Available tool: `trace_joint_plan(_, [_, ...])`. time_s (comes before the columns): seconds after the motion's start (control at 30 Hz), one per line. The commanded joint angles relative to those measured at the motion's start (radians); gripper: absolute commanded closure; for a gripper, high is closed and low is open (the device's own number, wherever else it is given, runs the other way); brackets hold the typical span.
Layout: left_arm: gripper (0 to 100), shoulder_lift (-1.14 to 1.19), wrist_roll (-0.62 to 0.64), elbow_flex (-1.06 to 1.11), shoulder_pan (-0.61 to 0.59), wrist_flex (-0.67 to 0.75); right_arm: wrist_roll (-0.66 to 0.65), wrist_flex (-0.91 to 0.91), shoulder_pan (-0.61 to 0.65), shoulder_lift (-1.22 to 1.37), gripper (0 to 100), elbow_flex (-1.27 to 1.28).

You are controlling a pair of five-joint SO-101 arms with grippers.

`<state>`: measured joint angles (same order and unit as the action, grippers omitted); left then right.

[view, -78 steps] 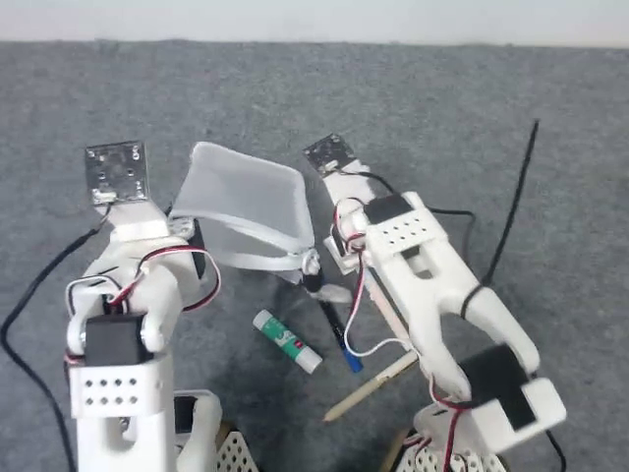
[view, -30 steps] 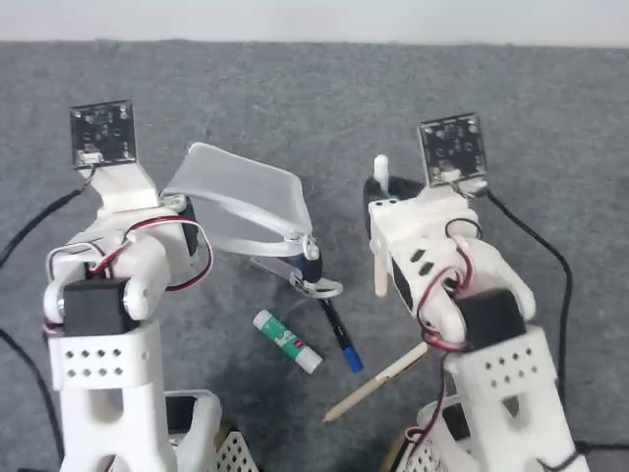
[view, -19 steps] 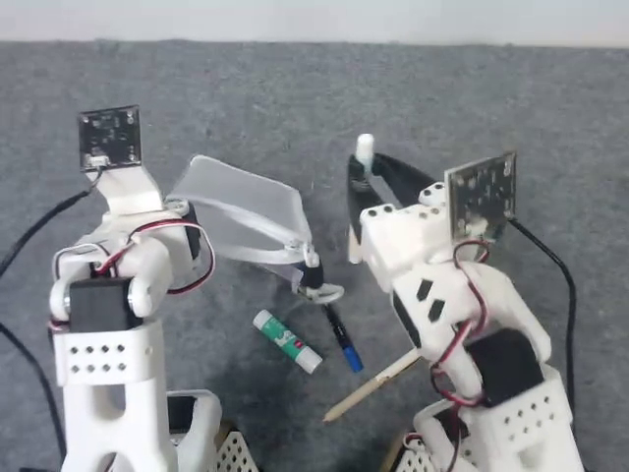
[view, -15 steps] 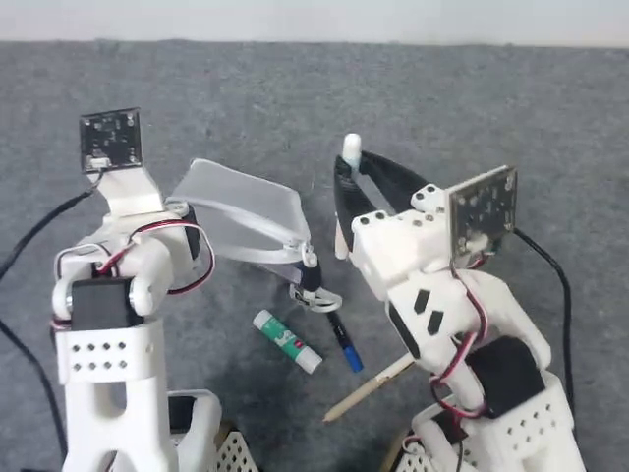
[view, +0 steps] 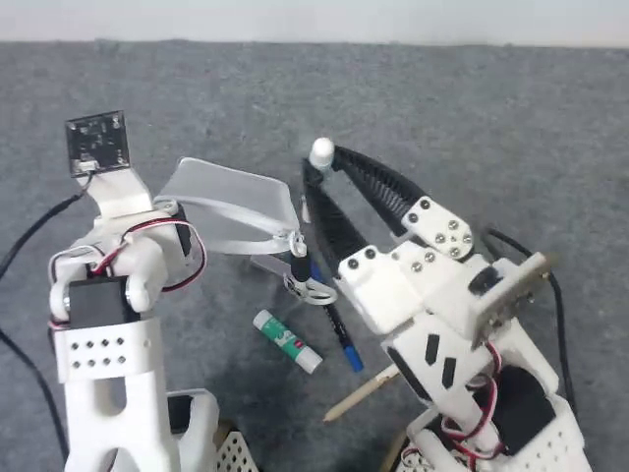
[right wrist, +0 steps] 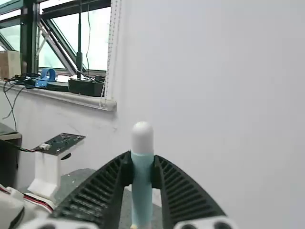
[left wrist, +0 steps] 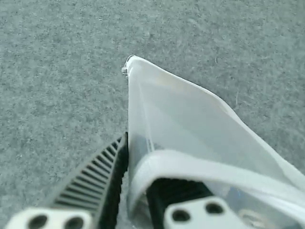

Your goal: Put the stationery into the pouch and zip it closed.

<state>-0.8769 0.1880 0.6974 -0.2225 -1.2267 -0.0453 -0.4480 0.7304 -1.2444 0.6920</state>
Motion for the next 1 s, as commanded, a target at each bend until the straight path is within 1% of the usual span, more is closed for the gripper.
trace_joint_plan(0.0, [99, 0.0, 0.009, -0.018, -0.002, 0.034, -0.015, 0.068, 0.065, -0.015, 99.2, -0.009])
trace_joint_plan(0.2, [99, 0.0, 0.012, -0.008, -0.002, 0.035, -0.014, 0.13, 0.166, -0.012, 99.2, -0.006])
trace_joint_plan(0.3, [99, 0.0, 0.012, -0.01, -0.002, 0.035, -0.014, 0.2, 0.185, -0.012, 99.2, 0.051])
trace_joint_plan(0.47, [99, 0.0, 0.012, -0.01, -0.002, 0.035, -0.018, 0.392, 0.209, -0.012, 99.2, 0.213])
trace_joint_plan(0.63, [99, 0.0, 0.012, -0.01, -0.002, 0.035, -0.017, 0.427, 0.228, -0.012, 99.2, 0.287])
trace_joint_plan(0.7, [99, 0.0, 0.012, -0.012, -0.002, 0.035, -0.015, 0.435, 0.223, -0.012, 99.2, 0.302])
trace_joint_plan(0.87, [99, 0.0, 0.012, -0.012, -0.002, 0.035, -0.018, 0.568, 0.18, -0.007, 99.2, 0.393])
trace_joint_plan(0.97, [99, 0.0, 0.012, -0.012, -0.002, 0.035, -0.018, 0.608, 0.153, 0.041, 99.2, 0.425])
